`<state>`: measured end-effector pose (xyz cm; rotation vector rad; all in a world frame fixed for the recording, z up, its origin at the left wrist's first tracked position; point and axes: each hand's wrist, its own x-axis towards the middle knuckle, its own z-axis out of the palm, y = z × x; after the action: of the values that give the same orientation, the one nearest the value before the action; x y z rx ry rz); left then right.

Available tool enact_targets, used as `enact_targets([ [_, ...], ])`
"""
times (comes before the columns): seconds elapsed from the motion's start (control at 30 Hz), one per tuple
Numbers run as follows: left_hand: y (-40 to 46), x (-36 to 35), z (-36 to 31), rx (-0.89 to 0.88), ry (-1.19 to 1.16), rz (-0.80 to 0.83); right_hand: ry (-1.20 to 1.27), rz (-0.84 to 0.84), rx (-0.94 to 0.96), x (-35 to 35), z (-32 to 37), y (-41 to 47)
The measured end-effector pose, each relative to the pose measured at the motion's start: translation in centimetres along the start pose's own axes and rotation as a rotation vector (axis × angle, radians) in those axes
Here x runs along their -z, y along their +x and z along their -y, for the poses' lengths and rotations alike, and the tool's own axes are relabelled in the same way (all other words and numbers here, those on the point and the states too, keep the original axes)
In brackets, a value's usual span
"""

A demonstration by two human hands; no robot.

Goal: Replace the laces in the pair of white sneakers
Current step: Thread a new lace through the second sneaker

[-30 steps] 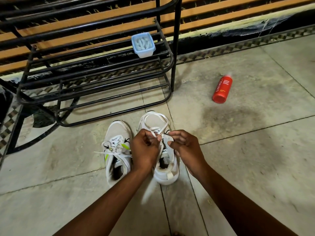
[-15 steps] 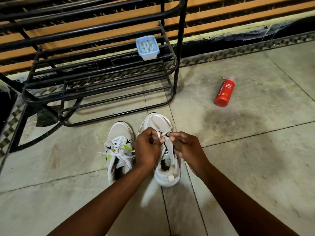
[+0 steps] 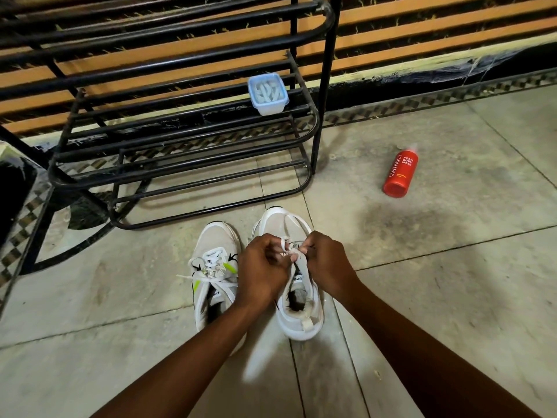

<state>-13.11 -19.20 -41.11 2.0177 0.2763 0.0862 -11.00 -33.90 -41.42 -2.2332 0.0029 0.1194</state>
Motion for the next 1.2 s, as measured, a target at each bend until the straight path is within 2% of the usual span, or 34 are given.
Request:
enact_targets([
  [0.1, -0.4, 0.7, -0.2, -0.019, 0.073, 0.001, -0.015, -0.019, 0.006, 0.1, -0.2, -0.4],
  [0.23, -0.2, 2.1, -0.7, 0.035, 0.198, 0.123, 0.03, -0.011, -0.004, 0.3, -0.3, -0.7],
  [0.57, 0.8, 2.6, -0.5, -0.157, 0.58, 0.291, -0.092, 0.024, 0.148, 0.9, -0.2, -0.6],
  [0.67, 1.9, 2.8, -0.4, -0.103, 0.559, 0.346, -0.114, -0.051, 0.211, 1.4, 0.3, -0.7],
  [0.73, 2.3, 3.0, -0.2, -0.086, 0.559, 0.375, -0.085, -0.207, 0.176, 2.2, 0.3, -0.5],
  [0.8, 2.4, 3.0, 0.1, -0.082, 0.551, 0.377, 0.106, -0.385, 0.119, 3.2, 0.4, -0.5],
  [0.83, 2.2, 3.1, 0.2, -0.093, 0.557, 0.375, 0.298, -0.446, 0.08, 3.6, 0.6, -0.5],
  [0.87, 2.1, 3.1, 0.3, -0.119, 0.579, 0.37, 0.567, -0.454, 0.019, 3.9, 1.1, -0.6],
  [0.93, 1.8, 3.1, 0.2, -0.167, 0.625, 0.368, 1.059, -0.335, -0.153, 3.9, 2.2, -0.4],
  [0.97, 1.7, 3.1, 0.1, -0.175, 0.639, 0.371, 1.15, -0.263, -0.207, 4.0, 2.5, -0.4],
  [1.0, 1.6, 3.2, -0.1, -0.182, 0.652, 0.375, 1.092, -0.21, -0.192, 4.1, 2.2, -0.4],
  [1.03, 1.6, 3.2, -0.3, -0.182, 0.662, 0.383, 0.859, -0.172, -0.073, 4.3, 1.5, -0.4],
  [1.1, 1.6, 3.1, -0.6, -0.176, 0.659, 0.388, 0.054, -0.036, 0.338, 4.7, -0.4, -0.3],
  [1.13, 1.6, 3.1, -0.6, -0.167, 0.646, 0.384, -0.293, 0.098, 0.457, 4.7, -1.3, -0.3],
  [1.17, 1.6, 3.1, -0.7, -0.158, 0.64, 0.38, -0.532, 0.226, 0.487, 4.5, -2.0, -0.3],
  [1.2, 1.6, 3.1, -0.7, -0.155, 0.639, 0.378, -0.651, 0.297, 0.483, 4.3, -2.3, -0.3],
])
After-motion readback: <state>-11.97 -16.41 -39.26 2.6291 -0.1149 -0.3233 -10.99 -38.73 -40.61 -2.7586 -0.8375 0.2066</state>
